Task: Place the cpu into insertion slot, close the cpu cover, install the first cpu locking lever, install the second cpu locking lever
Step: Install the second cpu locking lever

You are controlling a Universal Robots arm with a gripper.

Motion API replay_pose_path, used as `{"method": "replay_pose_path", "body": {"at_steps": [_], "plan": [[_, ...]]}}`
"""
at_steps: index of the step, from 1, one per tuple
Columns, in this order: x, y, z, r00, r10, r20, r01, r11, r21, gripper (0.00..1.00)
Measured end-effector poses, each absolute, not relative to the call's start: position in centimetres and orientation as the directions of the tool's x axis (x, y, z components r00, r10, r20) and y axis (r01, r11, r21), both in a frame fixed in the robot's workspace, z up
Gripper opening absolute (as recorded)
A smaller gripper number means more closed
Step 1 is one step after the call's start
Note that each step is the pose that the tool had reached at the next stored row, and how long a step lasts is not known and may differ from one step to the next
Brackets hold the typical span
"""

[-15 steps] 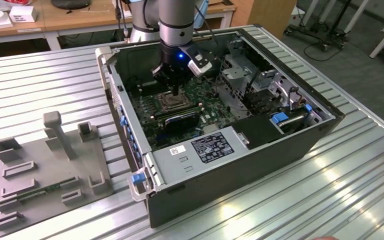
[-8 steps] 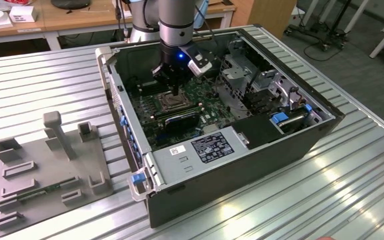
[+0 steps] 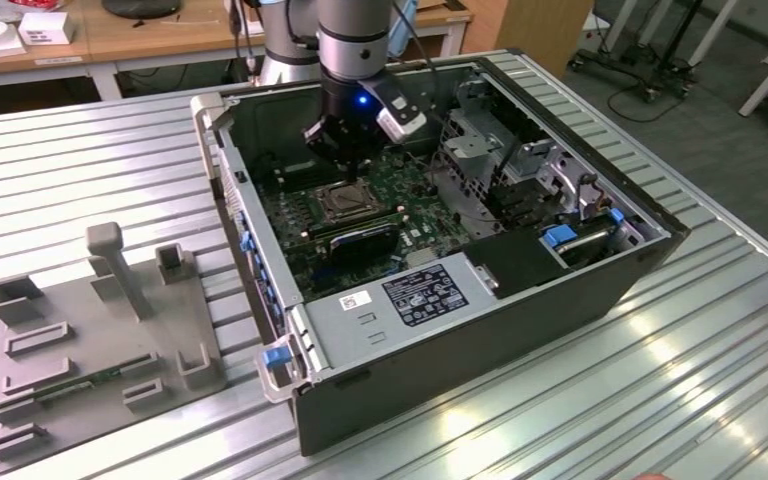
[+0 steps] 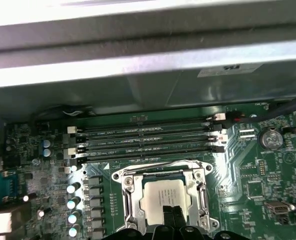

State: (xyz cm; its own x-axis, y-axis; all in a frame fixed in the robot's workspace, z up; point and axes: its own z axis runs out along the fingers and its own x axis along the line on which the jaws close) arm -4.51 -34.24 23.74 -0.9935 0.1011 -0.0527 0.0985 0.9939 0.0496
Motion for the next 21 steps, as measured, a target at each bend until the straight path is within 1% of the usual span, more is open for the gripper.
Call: {"method": "replay_pose_path", "body": {"at_steps": [4, 21], "plan": [[-4.51, -34.24, 24.3, -0.993, 0.101, -0.053, 0.099, 0.994, 0.05, 0.11], [-4.51, -34.24, 24.5, -0.993, 0.101, -0.053, 0.098, 0.994, 0.05, 0.11]]}}
